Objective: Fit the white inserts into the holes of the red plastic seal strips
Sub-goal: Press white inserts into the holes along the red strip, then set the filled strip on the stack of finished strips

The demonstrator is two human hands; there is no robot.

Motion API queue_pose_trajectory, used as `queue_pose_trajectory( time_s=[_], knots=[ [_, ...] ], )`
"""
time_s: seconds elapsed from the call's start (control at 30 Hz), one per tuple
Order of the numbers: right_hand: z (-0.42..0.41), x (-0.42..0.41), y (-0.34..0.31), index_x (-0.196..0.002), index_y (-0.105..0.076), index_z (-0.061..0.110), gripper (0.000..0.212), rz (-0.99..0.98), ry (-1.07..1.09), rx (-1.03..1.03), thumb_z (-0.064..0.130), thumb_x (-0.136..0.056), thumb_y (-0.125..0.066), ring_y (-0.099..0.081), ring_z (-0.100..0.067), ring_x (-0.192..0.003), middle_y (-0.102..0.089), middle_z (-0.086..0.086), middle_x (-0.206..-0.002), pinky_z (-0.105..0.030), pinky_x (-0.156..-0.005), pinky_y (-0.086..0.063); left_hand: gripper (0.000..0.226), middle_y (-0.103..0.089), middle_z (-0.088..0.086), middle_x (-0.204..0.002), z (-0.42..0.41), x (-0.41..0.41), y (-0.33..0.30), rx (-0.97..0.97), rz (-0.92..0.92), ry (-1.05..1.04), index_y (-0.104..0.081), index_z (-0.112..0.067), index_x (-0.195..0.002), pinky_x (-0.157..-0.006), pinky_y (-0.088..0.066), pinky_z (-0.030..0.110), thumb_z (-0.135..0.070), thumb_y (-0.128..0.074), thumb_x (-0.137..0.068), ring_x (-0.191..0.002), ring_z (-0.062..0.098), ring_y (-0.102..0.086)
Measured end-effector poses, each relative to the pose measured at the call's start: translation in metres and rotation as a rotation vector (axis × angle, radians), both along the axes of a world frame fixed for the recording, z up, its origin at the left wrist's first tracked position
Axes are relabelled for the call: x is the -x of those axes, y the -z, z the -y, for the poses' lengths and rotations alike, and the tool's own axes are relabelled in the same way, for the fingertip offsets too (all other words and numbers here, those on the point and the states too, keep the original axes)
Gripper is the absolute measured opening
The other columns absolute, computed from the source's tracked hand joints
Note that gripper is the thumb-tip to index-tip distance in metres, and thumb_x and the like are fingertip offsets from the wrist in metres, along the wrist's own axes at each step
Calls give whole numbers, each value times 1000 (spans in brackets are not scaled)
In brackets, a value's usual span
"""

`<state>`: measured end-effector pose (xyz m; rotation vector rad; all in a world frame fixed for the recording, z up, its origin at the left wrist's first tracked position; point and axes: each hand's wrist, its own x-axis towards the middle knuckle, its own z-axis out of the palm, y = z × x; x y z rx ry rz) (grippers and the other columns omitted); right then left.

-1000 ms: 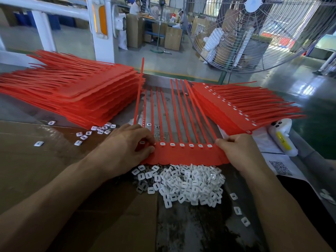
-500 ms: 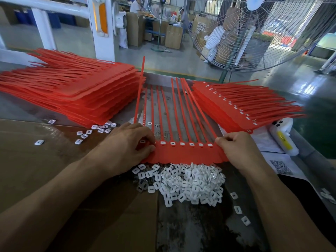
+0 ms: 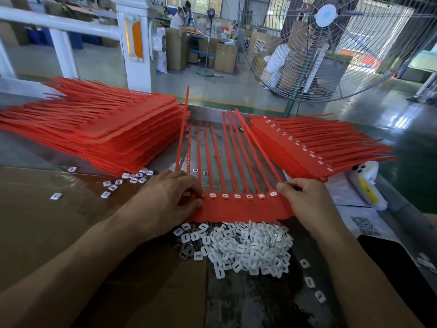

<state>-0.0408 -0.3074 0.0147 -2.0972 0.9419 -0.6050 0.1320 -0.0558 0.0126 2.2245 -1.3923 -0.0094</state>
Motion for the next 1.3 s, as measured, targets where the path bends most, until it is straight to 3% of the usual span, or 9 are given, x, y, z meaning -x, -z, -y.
queue_pose_trajectory(
  time_s=[0.1,0.23,0.37,0.6,0.7,0.87,1.07,1.17,1.3],
  knots=[
    [1,-2,1,-85,-74,27,17,17,11,10,34,-98,-65,-69,-8,-81,-74,10,-81,-28,-70,-51,24,-57,-21,-115,0,-1,1,7,-1,-2,-64,-39,-114,-103,-44,35,-48,-61,-93,-113,3,-48],
    [3,-2,2,-87,-75,25,21,43,17,1,36,-99,-62,-70,-11,-77,-75,7,-77,-36,-73,-56,24,-56,-22,-115,0,-2,1,9,-8,-6,-64,-40,-114,-102,-44,35,-48,-63,-92,-113,2,-47],
    [3,-3,1,-85,-76,26,20,114,22,-22,34,-98,-63,-69,-5,-70,-74,16,-76,-32,-65,-51,26,-55,-21,-118,-1,-2,0,40,-3,-20,-63,-40,-116,-103,-45,34,-47,-66,-91,-115,2,-47],
    [0,-7,0,-85,-76,22,20,224,86,-71,32,-98,-64,-70,-21,-77,-74,5,-75,-47,-72,-58,31,-52,-22,-122,-1,-1,0,3,3,-17,-59,-45,-116,-106,-42,35,-59,-59,-89,-118,1,-43],
    [-1,-7,1,-88,-77,23,21,250,83,-63,32,-100,-62,-70,-17,-77,-74,6,-77,-43,-68,-57,33,-51,-21,-126,-2,-2,0,-5,7,-37,-59,-44,-117,-107,-42,37,-59,-59,-88,-122,4,-42],
    [1,-4,1,-89,-77,20,17,238,24,-184,33,-97,-68,-67,-5,-56,-76,3,-77,-21,-42,-46,45,-47,-18,-134,-2,-2,0,-31,4,-163,-55,-44,-124,-113,-37,41,-65,-60,-84,-128,7,-39],
    [3,-3,-1,-91,-78,13,14,213,-36,-368,26,-87,-81,-69,-16,-64,-78,-4,-83,-28,-42,-44,81,-50,-11,-140,-1,0,1,-145,64,-383,-44,-38,-139,-111,-30,42,-85,-50,-73,-131,15,-42],
    [4,-2,-2,-93,-80,12,16,173,-76,-414,26,-85,-82,-70,-17,-69,-79,-4,-85,-27,-43,-44,81,-53,-12,-139,0,0,0,-142,53,-391,-43,-38,-139,-110,-29,44,-84,-53,-74,-130,16,-43],
    [3,-1,-4,-89,-80,20,2,237,-106,-343,21,-88,-79,-71,-13,-65,-79,-3,-82,-26,-42,-46,75,-53,-13,-136,0,0,-2,-86,-17,-361,-45,-40,-138,-110,-31,43,-75,-65,-75,-129,15,-43]
  ],
)
